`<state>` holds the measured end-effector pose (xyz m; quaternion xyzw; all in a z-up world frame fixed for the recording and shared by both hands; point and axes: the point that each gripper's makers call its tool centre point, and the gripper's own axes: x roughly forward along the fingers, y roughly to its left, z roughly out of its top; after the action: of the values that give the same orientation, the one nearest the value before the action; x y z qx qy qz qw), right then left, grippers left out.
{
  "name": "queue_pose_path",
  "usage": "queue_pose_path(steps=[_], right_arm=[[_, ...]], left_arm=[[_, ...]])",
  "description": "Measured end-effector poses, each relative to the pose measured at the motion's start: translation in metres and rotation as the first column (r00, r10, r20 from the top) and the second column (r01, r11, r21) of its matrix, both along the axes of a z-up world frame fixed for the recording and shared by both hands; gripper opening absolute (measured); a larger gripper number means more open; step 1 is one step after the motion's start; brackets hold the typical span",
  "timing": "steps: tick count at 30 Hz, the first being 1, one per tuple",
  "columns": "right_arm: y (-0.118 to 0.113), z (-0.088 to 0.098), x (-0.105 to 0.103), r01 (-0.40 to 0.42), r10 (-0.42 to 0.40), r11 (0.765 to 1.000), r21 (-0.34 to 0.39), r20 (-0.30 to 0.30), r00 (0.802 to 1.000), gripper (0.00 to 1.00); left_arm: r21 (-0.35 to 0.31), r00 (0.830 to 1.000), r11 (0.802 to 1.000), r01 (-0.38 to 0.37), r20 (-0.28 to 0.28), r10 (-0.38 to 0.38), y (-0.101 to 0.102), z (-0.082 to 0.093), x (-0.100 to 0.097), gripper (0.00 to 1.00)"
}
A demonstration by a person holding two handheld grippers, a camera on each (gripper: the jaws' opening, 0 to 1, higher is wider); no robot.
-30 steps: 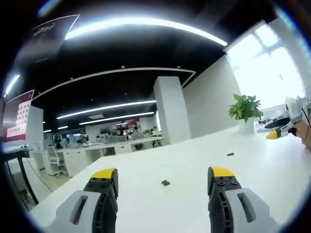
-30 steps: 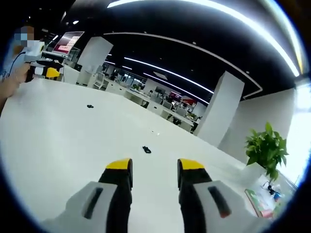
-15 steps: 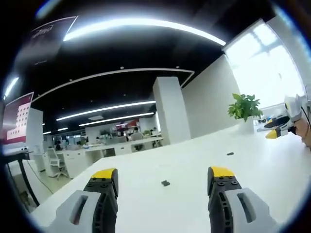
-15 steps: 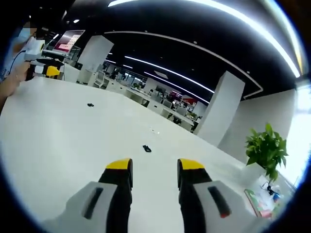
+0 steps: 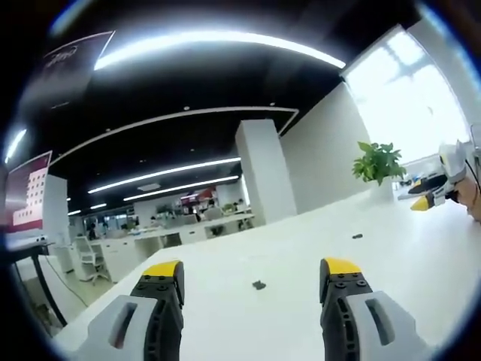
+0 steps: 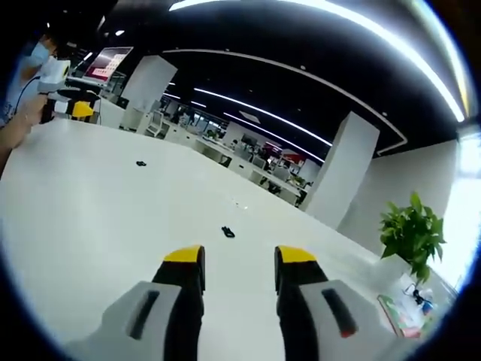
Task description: Snap the two parts of the plastic buckle together until the buckle closes and remains connected.
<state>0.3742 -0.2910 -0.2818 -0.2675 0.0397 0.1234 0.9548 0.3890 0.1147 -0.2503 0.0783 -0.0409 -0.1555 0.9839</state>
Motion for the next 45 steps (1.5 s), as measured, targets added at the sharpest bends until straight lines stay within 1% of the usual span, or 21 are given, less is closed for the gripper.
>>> queue_pose_path(steps=[3,6,9,10,11,14,19,21,24,28,33,41,45], right_arm=[[-0.002,-0.001,0.001,0.012,-0.012,1.000,-0.010,-0.005,1.000,0.37],[-0.002,-0.002,0.001,0.012,-0.012,1.000,-0.010,-0.005,1.000,0.37],[-0.003,-0.002,0.001,0.014,-0.014,1.000,-0.012,-0.004,1.000,0.37],[-0.002,-0.001,0.001,0.013,-0.013,1.000,-0.012,-0.002,1.000,0.37],[-0.002,-0.001,0.000,0.012,-0.012,1.000,-0.008,0.002,1.000,0.37],[-0.003,0.001,-0.001,0.012,-0.012,1.000,-0.001,0.010,1.000,0.37],[-0.001,0.000,-0.002,0.004,-0.004,1.000,0.001,0.006,1.000,0.37],[0.000,0.000,-0.002,0.000,0.000,1.000,0.001,0.004,1.000,0.37],[-0.001,-0.001,-0.003,0.005,-0.005,1.000,0.000,0.000,1.000,0.38],[0.000,0.000,-0.004,0.003,-0.003,1.000,0.004,0.007,1.000,0.38],[0.000,0.000,-0.003,0.002,-0.002,1.000,0.003,0.004,1.000,0.38],[0.001,0.000,-0.004,-0.003,0.003,1.000,0.001,0.003,1.000,0.38],[0.002,-0.002,-0.005,-0.009,0.009,1.000,0.001,-0.001,1.000,0.37]], left_arm=[[0.032,1.000,0.999,-0.024,0.011,0.023,0.004,0.002,-0.001,0.75],[0.012,1.000,1.000,-0.012,0.015,0.012,0.008,0.006,-0.001,0.75],[-0.006,1.000,1.000,-0.004,0.004,0.004,0.011,0.006,0.000,0.75],[-0.008,1.000,1.000,-0.007,-0.008,0.007,0.013,0.005,0.001,0.75],[-0.005,0.999,1.000,-0.018,-0.028,0.018,0.016,0.003,0.002,0.75],[0.005,0.999,1.000,-0.030,-0.042,0.031,0.019,0.006,0.001,0.75],[0.011,1.000,1.000,-0.011,-0.012,0.011,0.014,0.023,-0.005,0.75],[0.023,1.000,1.000,-0.010,-0.009,0.010,0.013,0.027,-0.005,0.75],[0.050,1.000,0.998,-0.028,-0.010,0.028,0.017,0.031,-0.004,0.75],[0.046,1.000,0.999,-0.014,0.001,0.014,0.017,0.039,-0.004,0.75],[0.041,1.000,0.999,0.006,-0.018,-0.006,0.015,0.040,0.000,0.74],[0.076,0.998,0.996,0.045,-0.056,-0.040,0.008,0.041,0.010,0.74],[0.099,0.996,0.994,0.049,-0.073,-0.042,0.008,0.045,0.017,0.74]])
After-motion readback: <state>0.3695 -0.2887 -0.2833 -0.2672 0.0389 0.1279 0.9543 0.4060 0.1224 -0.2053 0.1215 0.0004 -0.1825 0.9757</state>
